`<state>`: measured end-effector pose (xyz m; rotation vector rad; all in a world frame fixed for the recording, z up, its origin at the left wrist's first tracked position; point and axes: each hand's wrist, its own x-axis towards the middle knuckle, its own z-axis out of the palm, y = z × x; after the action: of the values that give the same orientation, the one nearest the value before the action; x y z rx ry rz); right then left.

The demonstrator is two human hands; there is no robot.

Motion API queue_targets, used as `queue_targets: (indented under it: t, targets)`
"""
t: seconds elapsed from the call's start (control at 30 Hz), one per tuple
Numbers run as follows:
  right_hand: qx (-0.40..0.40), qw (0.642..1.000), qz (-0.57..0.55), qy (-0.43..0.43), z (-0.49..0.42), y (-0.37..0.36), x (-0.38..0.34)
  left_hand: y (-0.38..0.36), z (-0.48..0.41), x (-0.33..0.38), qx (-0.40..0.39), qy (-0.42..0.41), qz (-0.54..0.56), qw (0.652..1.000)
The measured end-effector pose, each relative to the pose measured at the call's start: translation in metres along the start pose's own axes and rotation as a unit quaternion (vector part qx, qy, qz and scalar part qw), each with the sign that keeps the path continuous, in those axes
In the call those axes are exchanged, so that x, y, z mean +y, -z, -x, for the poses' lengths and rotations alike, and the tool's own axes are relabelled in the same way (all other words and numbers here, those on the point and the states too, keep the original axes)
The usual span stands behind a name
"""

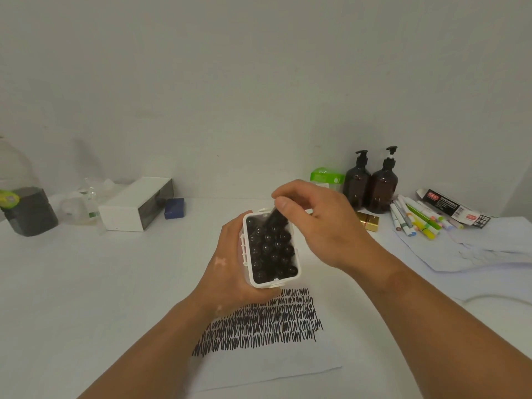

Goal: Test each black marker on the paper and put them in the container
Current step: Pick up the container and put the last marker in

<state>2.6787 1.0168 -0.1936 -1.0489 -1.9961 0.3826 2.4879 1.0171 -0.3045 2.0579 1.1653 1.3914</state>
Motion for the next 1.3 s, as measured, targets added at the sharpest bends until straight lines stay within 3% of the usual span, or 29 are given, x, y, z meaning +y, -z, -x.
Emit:
queue_targets:
  t: [0.27, 0.43, 0.7, 0.97, 1.07, 1.13, 1.23, 1.3]
  targets:
    - [-0.093, 0.978, -0.164, -0.092, -0.007, -0.003, 0.009, -0.001, 0.0, 0.003, 0.002, -0.007, -0.01, 1.0]
    - [-0.094, 0.951, -0.255, -0.149, -0.011, -0.006, 0.01, -0.001, -0.001, 0.0, 0.011, -0.01, -0.003, 1.0]
    - [-0.094, 0.955, -0.23, -0.16, -0.011, -0.009, 0.017, -0.003, -0.002, 0.001, 0.02, -0.028, -0.005, 0.999]
    - [-0.055, 0.985, -0.13, -0.1, -0.011, -0.02, 0.021, -0.005, -0.003, 0.001, 0.026, -0.022, -0.008, 0.999]
    - [-0.029, 0.999, -0.009, -0.016, -0.007, -0.024, 0.016, -0.003, -0.005, -0.001, 0.023, -0.019, -0.013, 0.999]
    - [0.034, 0.995, 0.051, 0.072, -0.007, -0.021, 0.005, 0.0, -0.006, -0.003, 0.029, -0.008, -0.02, 0.999]
    - [0.139, 0.98, 0.026, 0.141, -0.011, -0.005, -0.018, 0.002, -0.006, -0.007, 0.035, 0.01, -0.013, 0.999]
    - [0.153, 0.979, -0.033, 0.134, -0.007, 0.006, -0.026, 0.002, -0.005, -0.008, 0.03, 0.016, -0.012, 0.999]
